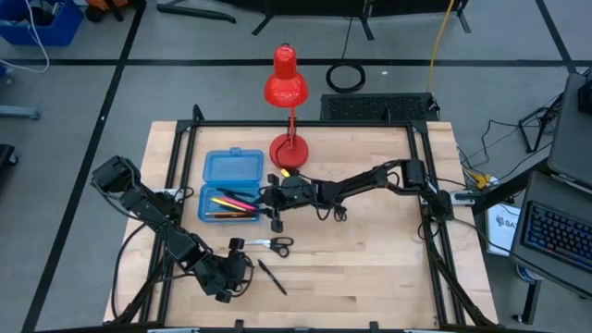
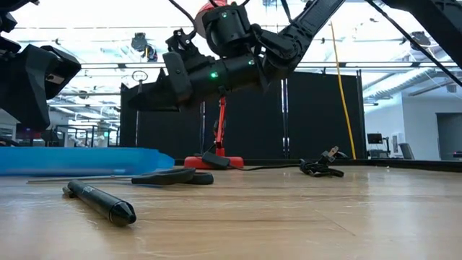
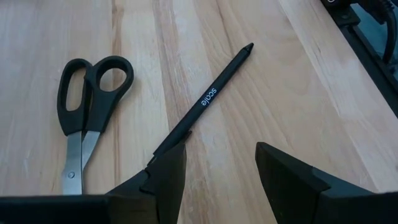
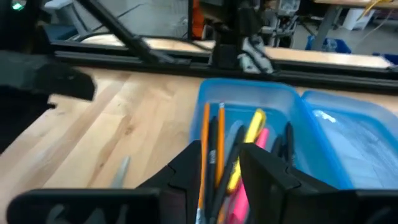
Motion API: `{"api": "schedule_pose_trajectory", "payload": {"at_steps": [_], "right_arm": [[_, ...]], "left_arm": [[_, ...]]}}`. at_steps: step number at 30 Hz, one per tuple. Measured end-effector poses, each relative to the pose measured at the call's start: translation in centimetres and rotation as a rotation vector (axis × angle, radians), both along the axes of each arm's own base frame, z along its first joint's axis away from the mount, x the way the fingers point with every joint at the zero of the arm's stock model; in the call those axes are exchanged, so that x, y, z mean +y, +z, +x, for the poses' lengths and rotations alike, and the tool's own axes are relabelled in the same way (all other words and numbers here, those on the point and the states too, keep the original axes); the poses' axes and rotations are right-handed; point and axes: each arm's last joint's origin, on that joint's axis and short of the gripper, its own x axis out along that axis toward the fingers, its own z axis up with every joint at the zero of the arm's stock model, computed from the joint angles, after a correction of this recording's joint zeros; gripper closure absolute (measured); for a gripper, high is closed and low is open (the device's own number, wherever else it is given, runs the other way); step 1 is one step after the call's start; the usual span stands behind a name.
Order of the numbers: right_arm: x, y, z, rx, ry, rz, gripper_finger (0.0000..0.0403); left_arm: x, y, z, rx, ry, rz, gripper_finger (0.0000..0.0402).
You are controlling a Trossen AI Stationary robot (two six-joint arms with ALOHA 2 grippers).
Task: Pick & place school supplies into a supply box
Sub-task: Put the black pen into the blue supply box
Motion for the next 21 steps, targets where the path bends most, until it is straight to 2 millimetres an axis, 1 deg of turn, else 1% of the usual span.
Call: {"api": "schedule_pose_trajectory", "payload": {"at_steps": [5,9,14,17,21], "right_arm": [[1.2,0.6,-0.4,0.048,0.029,-0.009,0.0307],[2.7,1.1,-1.0,0.126,0.057,-0.013,0.0311],[5.2,1.8,-2.0,0.203,0.025,-0.082,0.0319],[6.8,2.0,-2.8,0.213,0.004,-0.121,0.0326],[8.6,1.8,-3.9,0.225,0.006,-0.129,0.0334]], "left_arm": [[0.0,0.0,0.0,0.003,0.005,-0.002,0.0202],[0.0,0.0,0.0,0.005,0.008,-0.002,0.0202],[0.1,0.0,0.0,-0.003,0.020,0.006,0.0201],[0.1,0.0,0.0,-0.007,0.025,0.011,0.0202],[0.1,0.0,0.0,-0.008,0.026,0.011,0.0201]]}}
